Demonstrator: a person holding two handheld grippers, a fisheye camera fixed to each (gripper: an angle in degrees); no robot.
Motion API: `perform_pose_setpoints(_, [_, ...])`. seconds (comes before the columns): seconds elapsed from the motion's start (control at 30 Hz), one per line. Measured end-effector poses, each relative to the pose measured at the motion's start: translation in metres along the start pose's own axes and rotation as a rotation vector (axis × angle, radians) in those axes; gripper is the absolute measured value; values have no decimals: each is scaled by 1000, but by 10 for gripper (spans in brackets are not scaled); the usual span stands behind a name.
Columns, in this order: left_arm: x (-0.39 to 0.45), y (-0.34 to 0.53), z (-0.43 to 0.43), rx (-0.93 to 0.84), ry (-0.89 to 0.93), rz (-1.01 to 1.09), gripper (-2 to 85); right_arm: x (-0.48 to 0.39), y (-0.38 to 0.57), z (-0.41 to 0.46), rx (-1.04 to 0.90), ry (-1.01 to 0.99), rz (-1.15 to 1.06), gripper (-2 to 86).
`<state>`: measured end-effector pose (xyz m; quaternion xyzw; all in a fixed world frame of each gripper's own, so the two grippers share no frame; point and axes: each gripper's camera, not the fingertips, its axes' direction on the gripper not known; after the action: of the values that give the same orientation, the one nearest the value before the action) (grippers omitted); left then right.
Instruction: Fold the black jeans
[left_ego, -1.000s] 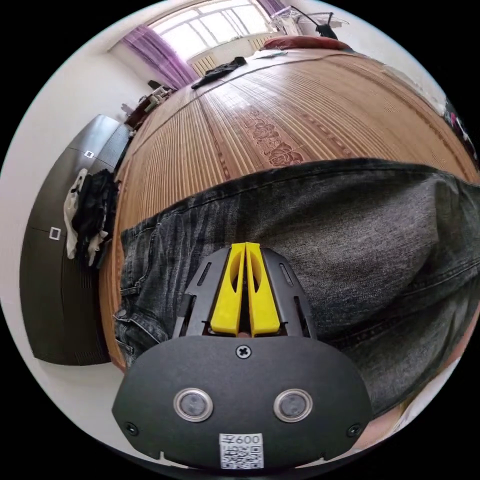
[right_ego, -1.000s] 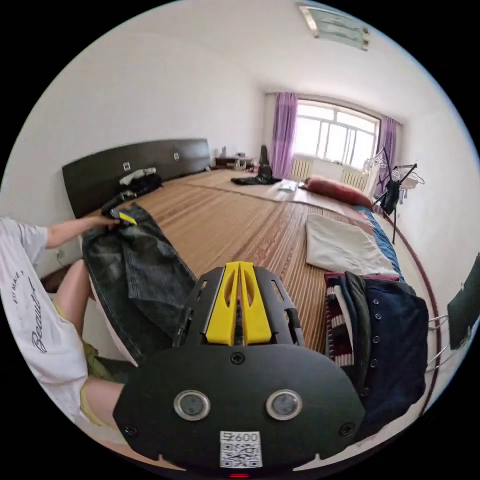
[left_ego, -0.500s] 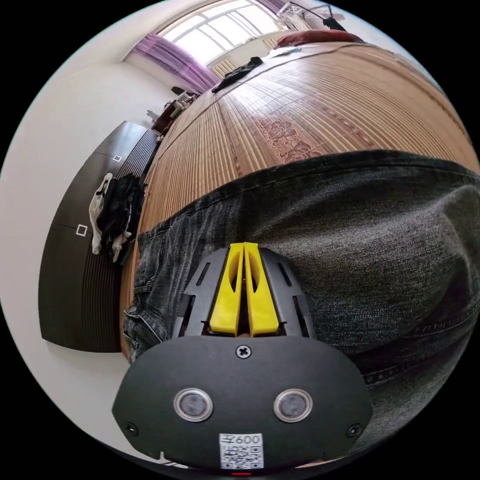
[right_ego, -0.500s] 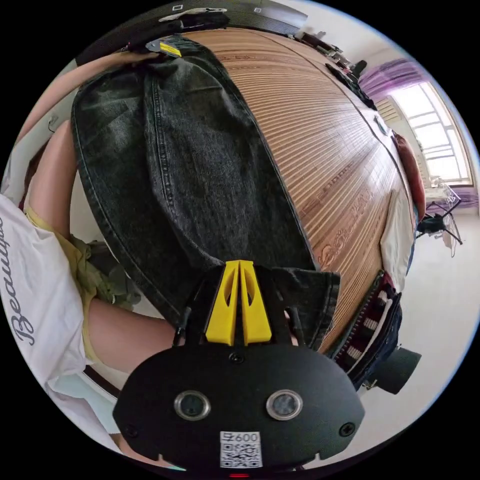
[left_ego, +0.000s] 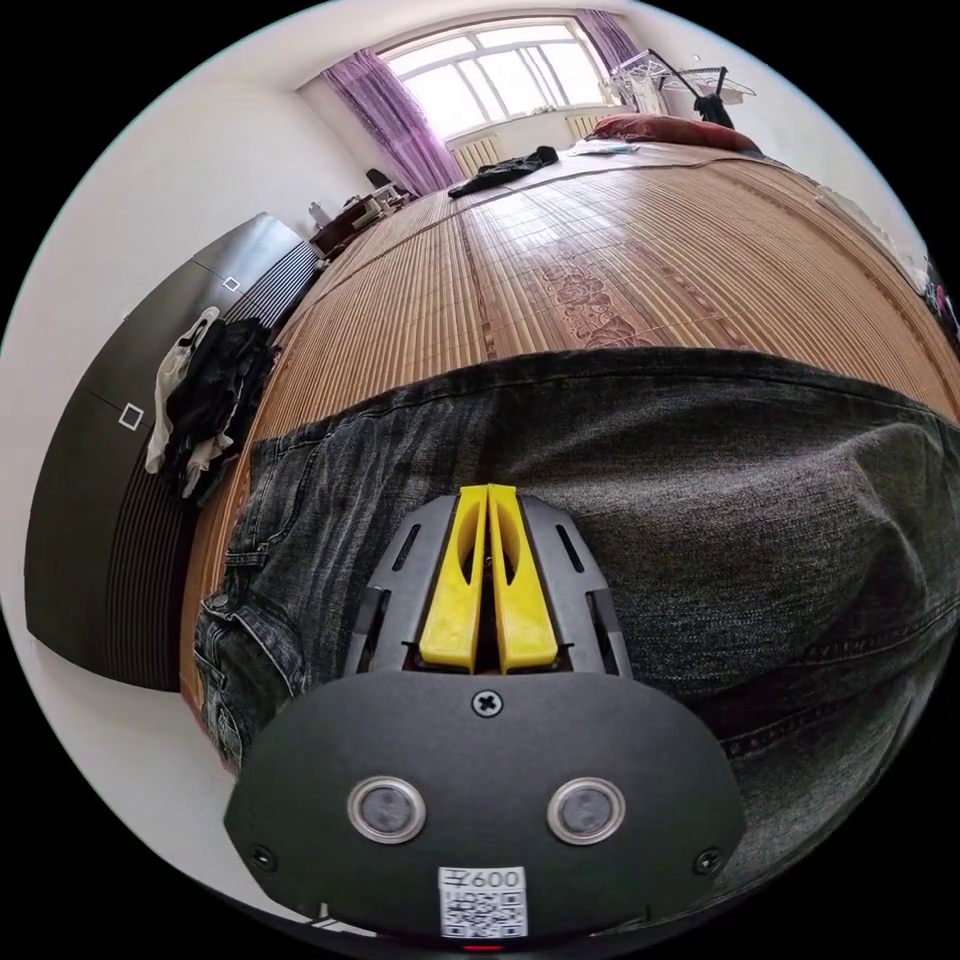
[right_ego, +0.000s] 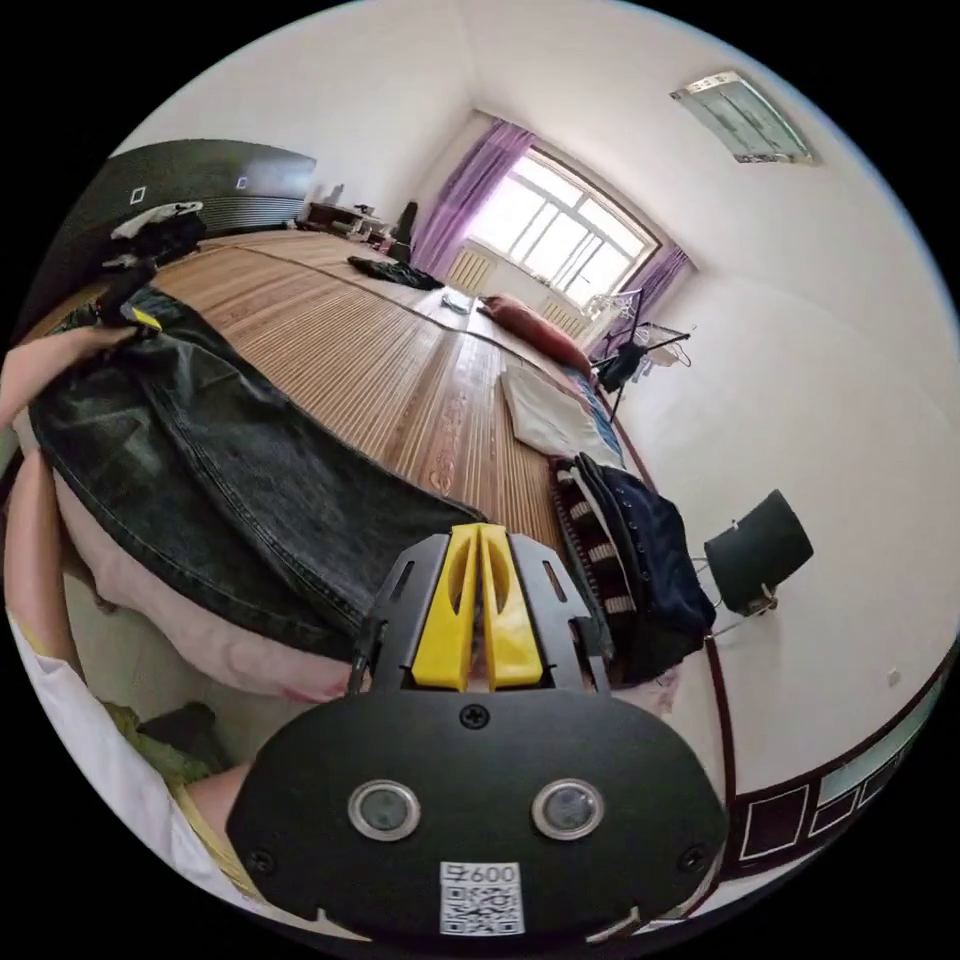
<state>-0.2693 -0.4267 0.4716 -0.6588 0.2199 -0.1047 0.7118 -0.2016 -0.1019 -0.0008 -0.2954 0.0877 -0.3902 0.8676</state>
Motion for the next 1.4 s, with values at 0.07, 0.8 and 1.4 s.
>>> perform_pose_setpoints(0.07, [4,-8,-2,-11,-21,11,2,-13,-45,64,-189,-81,-79,-9])
perform_pose_setpoints(0.8, [40,-130,29,-371,-175,485,0,54,-226,143,-522,-252,-237,-8])
perform_pose_setpoints(1.4, [-61,-59,39,-102,135,17,4,231,-30,76,-211,-429,382,41])
